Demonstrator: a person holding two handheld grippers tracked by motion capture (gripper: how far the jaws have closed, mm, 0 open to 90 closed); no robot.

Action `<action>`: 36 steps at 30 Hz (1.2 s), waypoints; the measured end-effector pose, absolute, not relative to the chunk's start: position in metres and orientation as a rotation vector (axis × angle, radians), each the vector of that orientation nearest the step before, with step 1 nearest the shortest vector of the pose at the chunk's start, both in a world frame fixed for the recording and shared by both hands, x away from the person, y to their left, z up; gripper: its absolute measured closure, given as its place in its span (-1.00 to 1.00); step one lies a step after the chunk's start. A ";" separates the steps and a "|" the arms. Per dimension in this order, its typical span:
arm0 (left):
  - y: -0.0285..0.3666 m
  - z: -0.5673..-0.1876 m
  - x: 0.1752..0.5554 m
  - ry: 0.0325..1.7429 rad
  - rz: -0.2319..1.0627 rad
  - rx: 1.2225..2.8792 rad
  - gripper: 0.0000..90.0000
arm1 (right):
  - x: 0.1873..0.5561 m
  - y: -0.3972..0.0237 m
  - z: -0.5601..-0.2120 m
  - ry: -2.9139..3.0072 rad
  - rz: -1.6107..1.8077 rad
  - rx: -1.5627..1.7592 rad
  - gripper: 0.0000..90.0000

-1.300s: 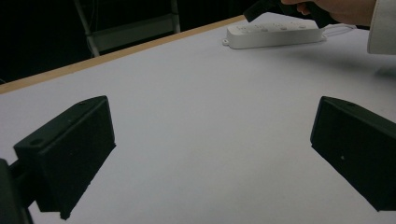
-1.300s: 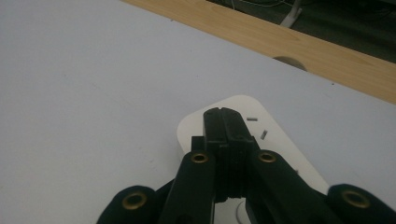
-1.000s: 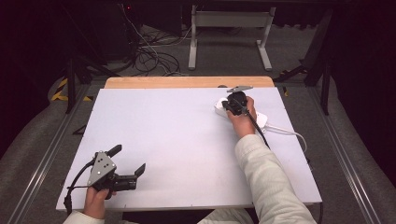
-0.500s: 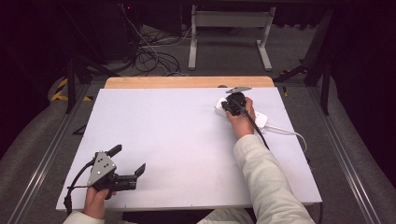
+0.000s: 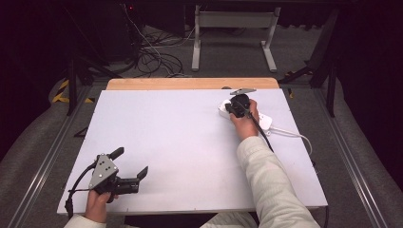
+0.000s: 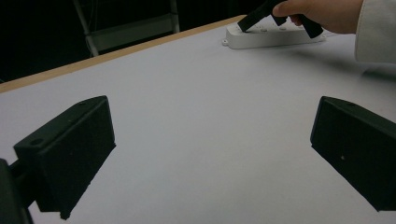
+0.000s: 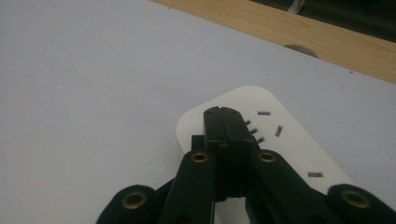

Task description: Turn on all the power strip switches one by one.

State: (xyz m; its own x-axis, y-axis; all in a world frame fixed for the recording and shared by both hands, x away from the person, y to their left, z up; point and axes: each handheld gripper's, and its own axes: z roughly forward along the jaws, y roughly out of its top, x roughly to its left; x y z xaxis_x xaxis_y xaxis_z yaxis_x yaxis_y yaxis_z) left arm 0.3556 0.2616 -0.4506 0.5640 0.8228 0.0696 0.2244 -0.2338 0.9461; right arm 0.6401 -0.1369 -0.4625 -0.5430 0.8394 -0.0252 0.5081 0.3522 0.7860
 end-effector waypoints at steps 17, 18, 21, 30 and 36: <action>0.262 -0.450 0.355 0.867 0.716 1.760 -1.00 | 0.641 -0.136 -0.462 2.198 1.039 1.219 1.00; 0.262 -0.450 0.355 0.867 0.717 1.758 -1.00 | 0.640 -0.136 -0.462 2.199 1.039 1.224 1.00; 0.261 -0.450 0.355 0.866 0.717 1.758 -1.00 | 0.640 -0.136 -0.462 2.207 1.051 1.248 1.00; 0.262 -0.450 0.356 0.875 0.714 1.752 -1.00 | 0.630 -0.141 -0.449 2.181 1.111 1.201 1.00; 0.260 -0.450 0.356 0.862 0.714 1.759 -1.00 | 0.614 -0.140 -0.427 2.185 1.151 1.118 0.94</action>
State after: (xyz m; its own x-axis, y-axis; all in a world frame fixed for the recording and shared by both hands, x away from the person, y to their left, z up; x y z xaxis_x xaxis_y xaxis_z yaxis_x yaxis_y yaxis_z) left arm 0.3561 0.2595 -0.4500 0.5701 0.8185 0.0710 0.2224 -0.2370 0.9457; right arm 0.6145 -0.1402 -0.4266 -0.5840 0.8117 -0.0025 0.4572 0.3315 0.8253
